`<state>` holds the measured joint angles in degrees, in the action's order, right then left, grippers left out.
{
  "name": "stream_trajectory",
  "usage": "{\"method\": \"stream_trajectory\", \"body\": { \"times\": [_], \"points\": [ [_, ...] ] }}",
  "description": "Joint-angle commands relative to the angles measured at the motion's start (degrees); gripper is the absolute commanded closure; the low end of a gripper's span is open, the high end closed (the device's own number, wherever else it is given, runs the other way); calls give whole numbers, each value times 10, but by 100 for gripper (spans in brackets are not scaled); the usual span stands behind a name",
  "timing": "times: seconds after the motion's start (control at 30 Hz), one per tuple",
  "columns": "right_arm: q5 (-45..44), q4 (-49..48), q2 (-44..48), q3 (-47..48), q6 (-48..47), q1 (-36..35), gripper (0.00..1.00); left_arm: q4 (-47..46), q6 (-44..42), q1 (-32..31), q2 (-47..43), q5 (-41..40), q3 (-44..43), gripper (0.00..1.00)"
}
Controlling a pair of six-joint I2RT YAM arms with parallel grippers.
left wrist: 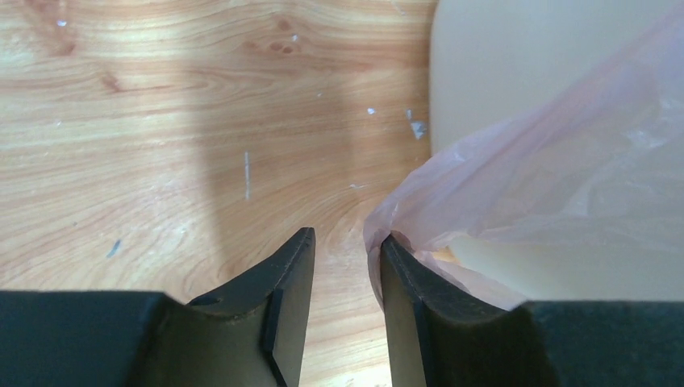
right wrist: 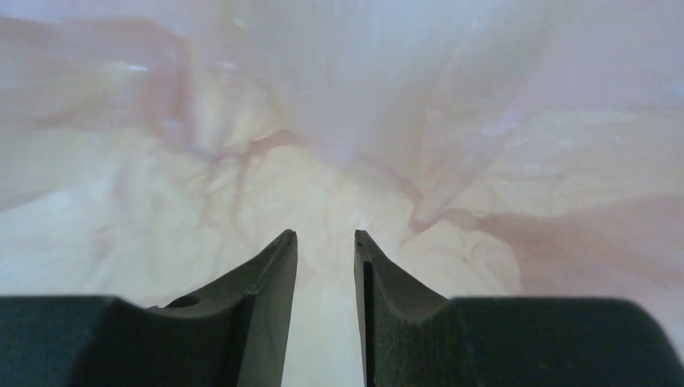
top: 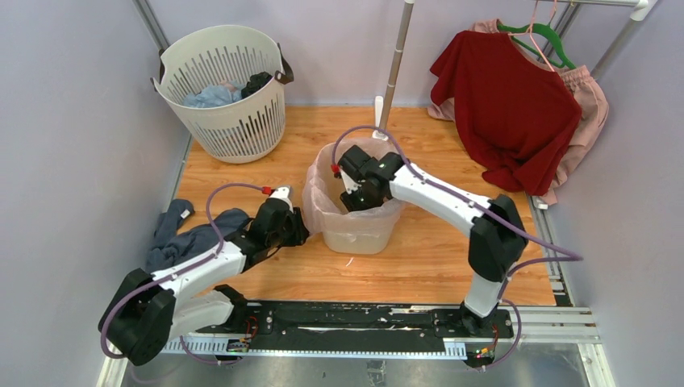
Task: Put the trash bags into the trash bin
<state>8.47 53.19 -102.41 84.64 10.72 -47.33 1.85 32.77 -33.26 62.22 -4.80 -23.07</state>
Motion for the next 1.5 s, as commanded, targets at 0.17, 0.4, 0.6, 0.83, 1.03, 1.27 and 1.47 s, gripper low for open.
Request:
{"method": "stream_trajectory", "body": {
  "times": [0.17,0.4,0.6,0.83,1.03,1.27,1.47],
  "points": [
    [-9,30,97,62,9,-3,61,106,-19,-6,-69,-44,-9,33],
    [-11,-36,186,41,15,-3,57,210,-39,-6,-171,-67,-58,3],
    [-3,-127,222,-28,28,-2,31,283,-41,-6,-234,-74,-127,0],
    [-12,-138,141,-35,29,-3,34,316,-47,-6,-251,-68,-182,0],
    [-39,-70,41,39,28,-2,47,323,-47,-6,-255,-58,-199,0],
    [-21,-27,-23,83,23,-4,79,326,-51,-6,-260,-55,-205,0],
    [-36,-64,13,44,26,-10,87,326,-52,-6,-270,-35,-228,0]
  ]
}}
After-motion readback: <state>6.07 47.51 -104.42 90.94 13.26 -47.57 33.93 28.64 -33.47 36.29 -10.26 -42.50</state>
